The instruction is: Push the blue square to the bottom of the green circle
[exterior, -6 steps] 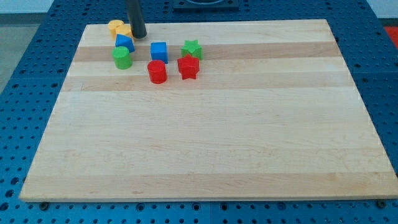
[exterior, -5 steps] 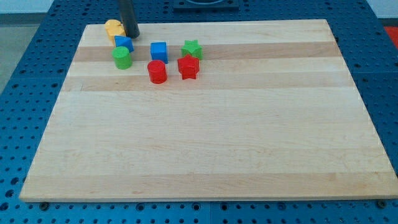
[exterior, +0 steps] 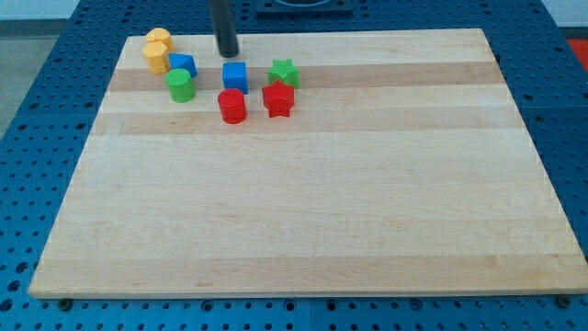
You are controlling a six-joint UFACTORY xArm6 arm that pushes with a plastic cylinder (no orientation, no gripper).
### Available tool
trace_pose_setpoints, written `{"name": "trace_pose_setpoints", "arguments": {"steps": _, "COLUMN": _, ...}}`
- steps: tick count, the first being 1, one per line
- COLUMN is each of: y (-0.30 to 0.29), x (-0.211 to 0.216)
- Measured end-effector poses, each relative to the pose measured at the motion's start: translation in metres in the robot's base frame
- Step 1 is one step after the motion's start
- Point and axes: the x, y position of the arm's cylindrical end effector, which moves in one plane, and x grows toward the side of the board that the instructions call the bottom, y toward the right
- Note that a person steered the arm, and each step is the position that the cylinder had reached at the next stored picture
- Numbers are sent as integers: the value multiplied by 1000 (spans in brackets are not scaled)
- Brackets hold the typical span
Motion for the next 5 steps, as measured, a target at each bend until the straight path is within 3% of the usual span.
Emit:
{"name": "trace_pose_setpoints", "arguments": {"steps": 2, "y": 23, "x": 65}}
{"name": "trace_pose_setpoints", "arguments": {"steps": 4, "y": 19, "x": 99}}
{"name": "trace_pose_setpoints", "arguments": {"steps": 5, "y": -10, "x": 105}}
